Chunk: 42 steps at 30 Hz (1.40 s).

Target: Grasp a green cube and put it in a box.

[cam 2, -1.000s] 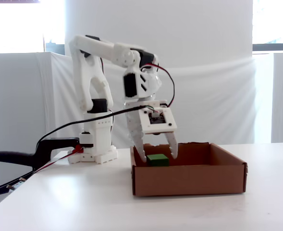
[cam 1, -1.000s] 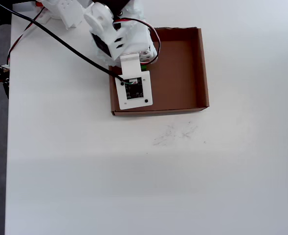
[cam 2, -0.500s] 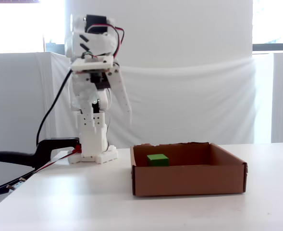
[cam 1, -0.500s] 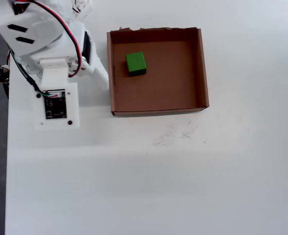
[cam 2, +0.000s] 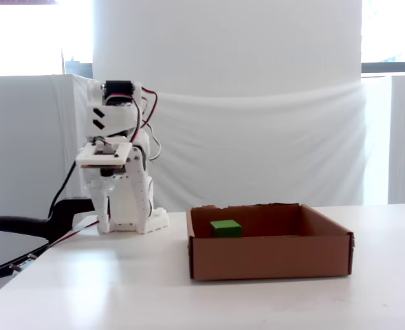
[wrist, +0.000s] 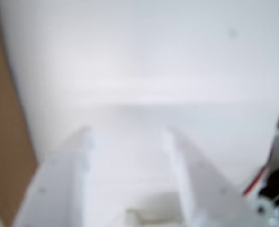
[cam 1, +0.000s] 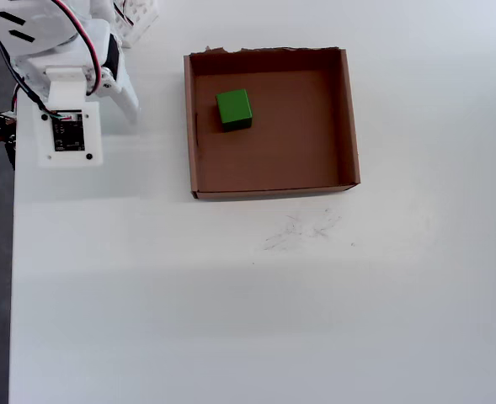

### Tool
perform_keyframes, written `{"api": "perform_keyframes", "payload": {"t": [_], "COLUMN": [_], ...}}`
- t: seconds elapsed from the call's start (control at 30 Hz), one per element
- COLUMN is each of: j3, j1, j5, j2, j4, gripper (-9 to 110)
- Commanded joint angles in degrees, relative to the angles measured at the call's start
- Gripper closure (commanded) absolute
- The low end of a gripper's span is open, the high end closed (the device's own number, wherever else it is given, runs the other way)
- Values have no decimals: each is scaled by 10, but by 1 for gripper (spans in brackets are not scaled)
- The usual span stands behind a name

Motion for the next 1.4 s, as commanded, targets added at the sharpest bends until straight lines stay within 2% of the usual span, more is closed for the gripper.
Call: {"api": "perform_keyframes", "payload": {"t": [0.0, 0.4, 0.67, 1.37], "j3": [14, 100, 101, 102], "j1": [9, 18, 25, 22], "j5": [-20, -28, -33, -22], "j2": [49, 139, 193, 193], "j4": [15, 19, 89, 97], "gripper": [82, 81, 82, 82]}}
